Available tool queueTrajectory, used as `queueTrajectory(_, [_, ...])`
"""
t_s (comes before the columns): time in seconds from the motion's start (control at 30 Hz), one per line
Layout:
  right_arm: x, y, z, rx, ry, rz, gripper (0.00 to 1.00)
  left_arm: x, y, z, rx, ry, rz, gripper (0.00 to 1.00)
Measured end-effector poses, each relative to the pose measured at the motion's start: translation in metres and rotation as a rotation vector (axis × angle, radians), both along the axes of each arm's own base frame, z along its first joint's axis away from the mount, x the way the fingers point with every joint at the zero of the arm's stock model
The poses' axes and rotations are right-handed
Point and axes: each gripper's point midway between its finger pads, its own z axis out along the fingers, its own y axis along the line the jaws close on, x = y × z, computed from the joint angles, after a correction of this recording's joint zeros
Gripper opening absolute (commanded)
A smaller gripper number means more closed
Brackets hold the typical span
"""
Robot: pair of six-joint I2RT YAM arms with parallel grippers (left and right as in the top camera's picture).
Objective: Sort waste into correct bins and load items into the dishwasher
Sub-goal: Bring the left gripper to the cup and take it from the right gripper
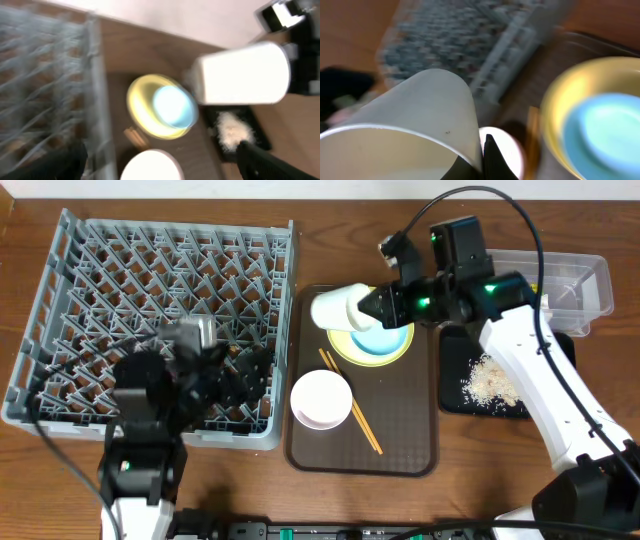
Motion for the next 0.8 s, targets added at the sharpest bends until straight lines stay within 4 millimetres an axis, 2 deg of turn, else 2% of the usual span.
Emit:
queueTrajectory(0.17, [-0.022,0.019,0.03,0.191,0.022,0.149,0.01,-0.001,-0.034,0.032,-0.11,-0.136,-0.258,0.97])
queueTrajectory(0.33, [-0.042,0.029,0.05,0.31,0.056,0.261,0.01,-0.014,-0.053,0.053,-0.178,-0.228,-0.456,0.98])
queueTrajectory(0.57, [-0.07,0.045,0.065,0.401,0.094,0.388,0.01,-0.032,-0.063,0.07,-0.215,-0.291,-0.599,0.98])
queueTrajectory(0.8, [-0.093,0.062,0.071,0.428,0.118,0.473,0.01,-0.045,-0.07,0.074,-0.23,-0.296,-0.674,0.93])
